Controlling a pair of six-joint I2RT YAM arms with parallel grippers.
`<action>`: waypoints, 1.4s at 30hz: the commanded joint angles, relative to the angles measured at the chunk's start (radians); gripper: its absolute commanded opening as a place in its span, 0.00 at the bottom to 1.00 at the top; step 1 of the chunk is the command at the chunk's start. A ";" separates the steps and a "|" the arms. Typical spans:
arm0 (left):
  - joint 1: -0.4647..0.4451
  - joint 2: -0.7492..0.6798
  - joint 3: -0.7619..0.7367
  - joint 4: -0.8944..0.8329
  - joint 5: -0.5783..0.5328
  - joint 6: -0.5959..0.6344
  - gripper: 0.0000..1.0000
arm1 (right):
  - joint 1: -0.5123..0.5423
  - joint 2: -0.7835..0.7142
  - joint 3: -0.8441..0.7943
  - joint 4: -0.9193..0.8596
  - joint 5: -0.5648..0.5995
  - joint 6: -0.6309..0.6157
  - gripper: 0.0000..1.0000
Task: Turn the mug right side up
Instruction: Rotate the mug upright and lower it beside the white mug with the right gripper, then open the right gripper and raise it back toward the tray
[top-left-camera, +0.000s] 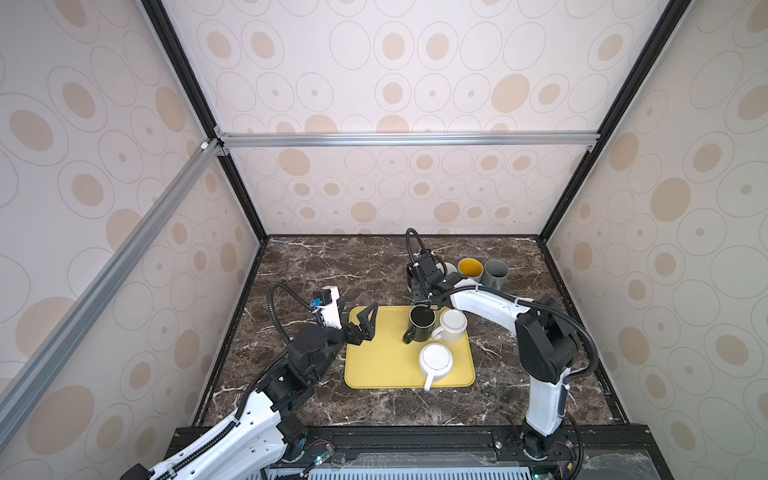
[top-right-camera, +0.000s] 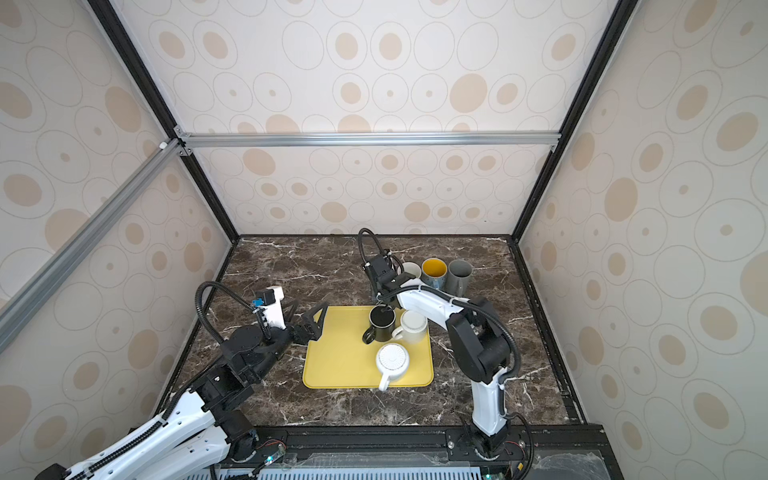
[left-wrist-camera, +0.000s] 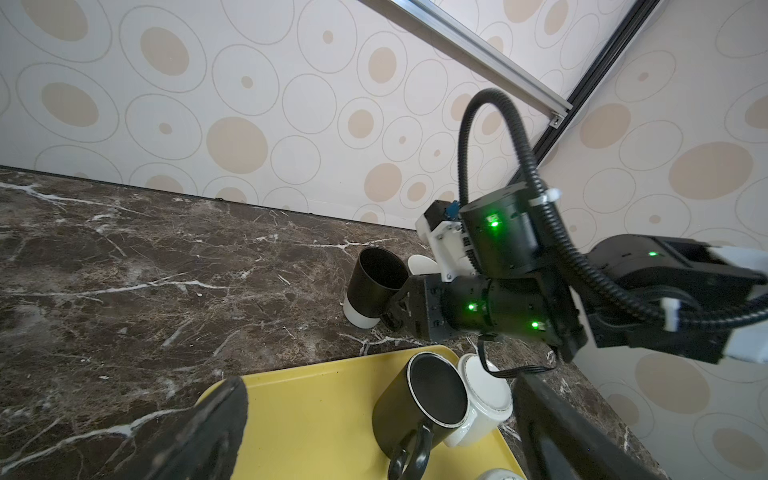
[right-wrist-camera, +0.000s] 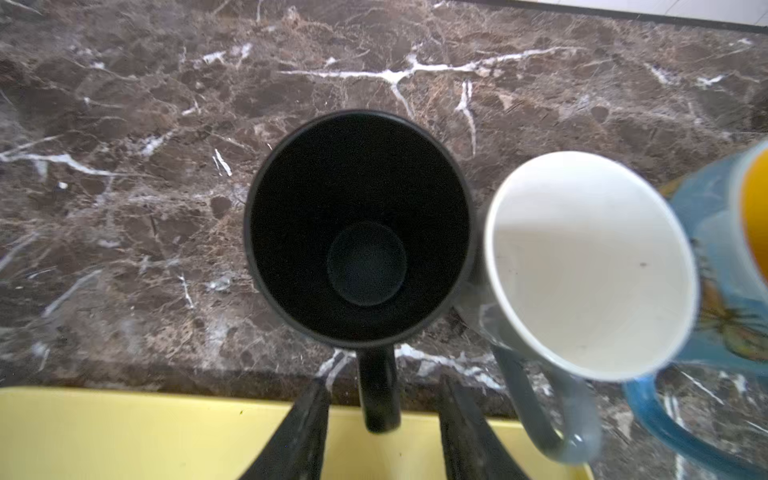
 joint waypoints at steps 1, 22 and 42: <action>0.009 0.014 0.013 0.000 0.006 0.028 1.00 | 0.008 -0.121 -0.048 0.030 -0.006 -0.001 0.46; 0.012 0.146 -0.006 -0.018 0.086 0.045 1.00 | 0.031 -0.664 -0.525 0.140 -0.117 0.014 0.43; 0.012 0.138 -0.017 -0.114 0.122 0.034 0.96 | 0.032 -0.624 -0.551 0.175 -0.204 0.035 0.42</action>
